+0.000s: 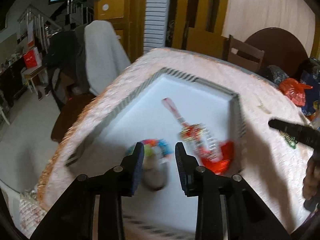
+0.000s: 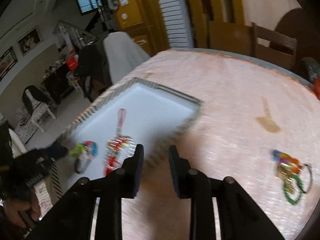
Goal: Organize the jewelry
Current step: 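Open the left tool over the tray to drop the multicolored bracelet while the right tool drops the crystal bracelet, then move the left tool to the gold chain watch while the right tool moves to the green bead bracelet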
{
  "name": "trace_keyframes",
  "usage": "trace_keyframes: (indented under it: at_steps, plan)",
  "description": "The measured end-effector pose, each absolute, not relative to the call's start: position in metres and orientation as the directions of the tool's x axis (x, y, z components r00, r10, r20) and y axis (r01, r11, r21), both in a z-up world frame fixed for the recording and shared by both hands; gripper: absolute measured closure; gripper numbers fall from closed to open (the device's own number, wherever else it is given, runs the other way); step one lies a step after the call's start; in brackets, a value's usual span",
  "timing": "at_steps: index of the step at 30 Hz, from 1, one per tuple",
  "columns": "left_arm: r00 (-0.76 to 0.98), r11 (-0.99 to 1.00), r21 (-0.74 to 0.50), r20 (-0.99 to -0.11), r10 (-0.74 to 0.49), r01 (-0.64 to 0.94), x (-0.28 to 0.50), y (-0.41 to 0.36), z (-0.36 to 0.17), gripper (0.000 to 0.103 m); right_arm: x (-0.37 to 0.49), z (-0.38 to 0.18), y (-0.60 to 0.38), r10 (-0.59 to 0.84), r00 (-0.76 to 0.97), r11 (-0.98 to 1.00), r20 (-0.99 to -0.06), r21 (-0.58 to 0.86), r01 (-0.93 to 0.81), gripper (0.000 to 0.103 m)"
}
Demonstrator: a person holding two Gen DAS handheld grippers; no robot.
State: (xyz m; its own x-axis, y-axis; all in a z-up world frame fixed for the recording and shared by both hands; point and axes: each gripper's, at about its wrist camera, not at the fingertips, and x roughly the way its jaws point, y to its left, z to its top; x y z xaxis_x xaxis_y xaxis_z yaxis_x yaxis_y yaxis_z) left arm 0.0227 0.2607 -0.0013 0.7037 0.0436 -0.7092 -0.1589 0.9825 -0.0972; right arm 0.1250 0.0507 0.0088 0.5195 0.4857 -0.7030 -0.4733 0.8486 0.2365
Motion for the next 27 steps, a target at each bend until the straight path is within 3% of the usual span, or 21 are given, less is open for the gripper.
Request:
trace_keyframes:
  at_steps: [8,16,27]
  plan:
    - [0.717,0.993,-0.113,-0.691,-0.094,0.022,0.055,0.155,0.012,0.055,0.116,-0.008,-0.072,0.318,0.573,0.933,-0.755,0.142,-0.330,0.075]
    - [0.607,0.983,-0.118,-0.774,-0.182,0.144,0.082,0.060,-0.045,0.055,0.122,-0.031,-0.194,0.201,0.609,0.980,-0.767,0.167,-0.113,0.075]
    - [0.597,0.983,-0.076,-0.786,-0.162,0.166,0.094,0.025,-0.059,0.054,0.132,-0.063,-0.187,0.247,0.583,0.969,-0.774,0.213,-0.127,0.080]
